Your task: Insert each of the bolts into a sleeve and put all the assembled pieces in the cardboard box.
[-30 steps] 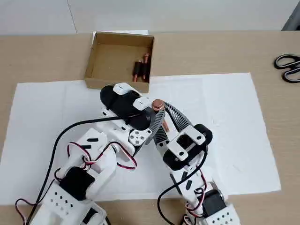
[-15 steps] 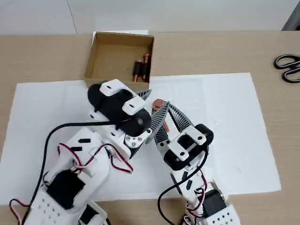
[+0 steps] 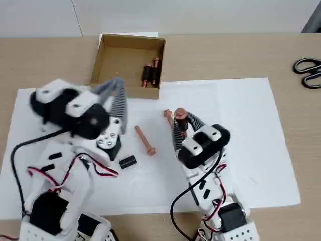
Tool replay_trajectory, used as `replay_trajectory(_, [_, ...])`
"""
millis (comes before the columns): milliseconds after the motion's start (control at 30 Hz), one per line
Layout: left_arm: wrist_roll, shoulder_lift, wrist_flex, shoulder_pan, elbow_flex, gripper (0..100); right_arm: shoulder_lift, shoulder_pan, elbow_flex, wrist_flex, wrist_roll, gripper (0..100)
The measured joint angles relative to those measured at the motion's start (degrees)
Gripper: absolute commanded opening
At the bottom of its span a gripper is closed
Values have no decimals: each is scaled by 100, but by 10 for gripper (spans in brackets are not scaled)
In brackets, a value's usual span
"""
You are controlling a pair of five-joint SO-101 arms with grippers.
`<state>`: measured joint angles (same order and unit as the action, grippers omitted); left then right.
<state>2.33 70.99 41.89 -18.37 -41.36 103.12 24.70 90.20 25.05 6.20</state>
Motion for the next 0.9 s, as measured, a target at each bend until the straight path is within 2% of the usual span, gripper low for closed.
replay_trajectory(167, [44, 985, -360, 404, -1125, 6, 0, -35, -457, 809, 0, 4])
replay_trajectory(567, [44, 3191, -378, 1670, -3569, 6, 0, -70, -1266, 1723, 0, 4])
replay_trajectory(733, [44, 3226, -387, 1873, -4053, 6, 0, -88, -1618, 2084, 0, 4])
replay_trajectory(900, [35, 3235, -387, 1881, -4378, 6, -79, -492, -2145, 2303, -35, 4])
